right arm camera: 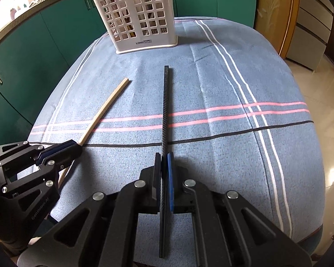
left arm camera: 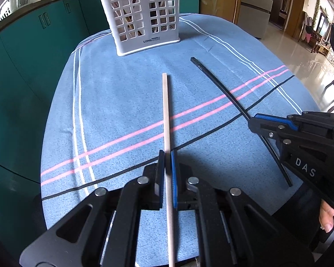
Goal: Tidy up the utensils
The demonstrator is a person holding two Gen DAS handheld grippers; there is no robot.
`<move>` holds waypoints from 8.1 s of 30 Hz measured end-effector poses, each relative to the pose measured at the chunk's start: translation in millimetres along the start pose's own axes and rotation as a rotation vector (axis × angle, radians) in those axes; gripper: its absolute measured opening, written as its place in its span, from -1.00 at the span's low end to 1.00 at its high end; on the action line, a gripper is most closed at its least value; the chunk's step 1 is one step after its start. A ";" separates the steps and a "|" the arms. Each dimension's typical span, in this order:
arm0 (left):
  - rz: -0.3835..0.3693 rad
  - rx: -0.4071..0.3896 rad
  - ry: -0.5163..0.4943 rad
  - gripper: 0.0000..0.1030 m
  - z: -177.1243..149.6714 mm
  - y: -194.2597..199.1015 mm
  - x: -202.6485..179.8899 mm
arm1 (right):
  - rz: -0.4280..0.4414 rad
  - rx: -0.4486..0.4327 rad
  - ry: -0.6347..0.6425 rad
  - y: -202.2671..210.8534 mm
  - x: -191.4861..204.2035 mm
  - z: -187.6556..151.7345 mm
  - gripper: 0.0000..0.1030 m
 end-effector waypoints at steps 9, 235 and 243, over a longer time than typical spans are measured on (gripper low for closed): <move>0.002 -0.011 0.005 -0.83 1.6 1.5 2.2 | -0.012 -0.009 -0.012 -0.9 -3.0 1.6 -0.63; 0.272 -0.646 0.215 0.92 -5.0 253.4 34.4 | -0.286 -0.733 0.033 242.2 53.3 -20.7 0.94; 0.268 -0.665 0.215 0.92 -12.9 263.7 34.2 | -0.281 -0.764 0.017 255.1 56.4 -26.0 0.94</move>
Point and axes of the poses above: each gripper's, at about its wrist camera, not at the fingertips, and y roughly against the way its jaws point, x to its left, z to its top, the point moved 9 cm from there along -y, roughly the way its jaws point, and after that the axes turned 3 degrees about z, right-handed, at the moved point
